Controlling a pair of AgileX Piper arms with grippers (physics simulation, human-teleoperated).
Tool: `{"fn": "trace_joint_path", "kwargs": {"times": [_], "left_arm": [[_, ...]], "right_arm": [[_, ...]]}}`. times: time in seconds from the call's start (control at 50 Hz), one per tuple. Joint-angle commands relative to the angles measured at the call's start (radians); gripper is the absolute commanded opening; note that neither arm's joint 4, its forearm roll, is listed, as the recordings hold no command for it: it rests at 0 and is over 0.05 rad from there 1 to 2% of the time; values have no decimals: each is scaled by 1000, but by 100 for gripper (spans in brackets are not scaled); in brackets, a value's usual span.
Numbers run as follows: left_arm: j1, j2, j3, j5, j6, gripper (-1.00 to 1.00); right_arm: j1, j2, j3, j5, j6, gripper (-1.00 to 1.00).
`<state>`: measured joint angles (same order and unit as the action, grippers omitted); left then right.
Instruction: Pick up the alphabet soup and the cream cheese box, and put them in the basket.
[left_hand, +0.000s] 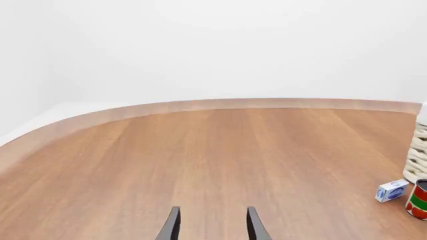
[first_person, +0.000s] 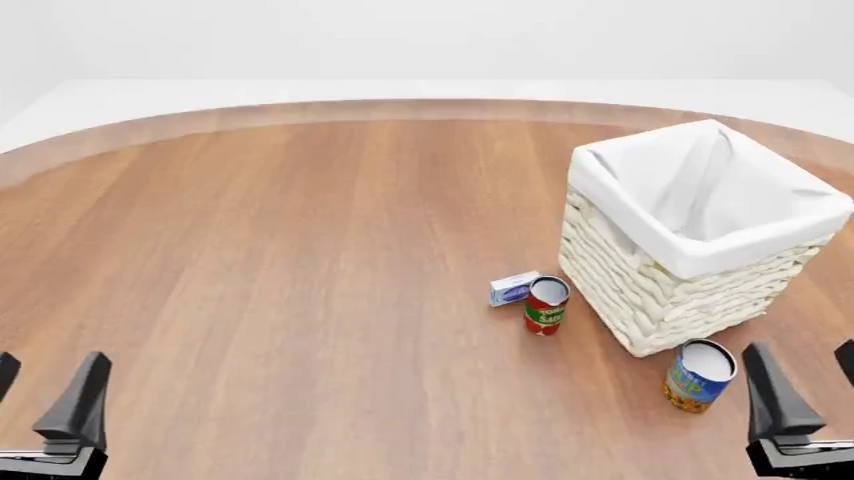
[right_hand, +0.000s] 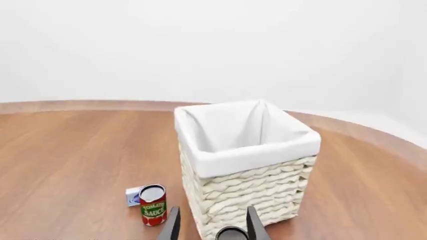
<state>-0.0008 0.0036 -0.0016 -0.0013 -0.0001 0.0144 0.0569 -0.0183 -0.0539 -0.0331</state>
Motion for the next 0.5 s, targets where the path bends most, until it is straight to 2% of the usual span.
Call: {"fn": "trace_joint_path", "kwargs": {"times": [0.02, 0.38, 0.5], "left_arm": [[1, 4, -3, -1, 0, 100], [1, 4, -3, -1, 0, 100], [1, 4, -3, -1, 0, 100]], "right_arm": [[-10, -36, 13, 46, 39, 100], [25, 149, 8, -82, 35, 100], [19, 206, -6, -92, 37, 100]]}}
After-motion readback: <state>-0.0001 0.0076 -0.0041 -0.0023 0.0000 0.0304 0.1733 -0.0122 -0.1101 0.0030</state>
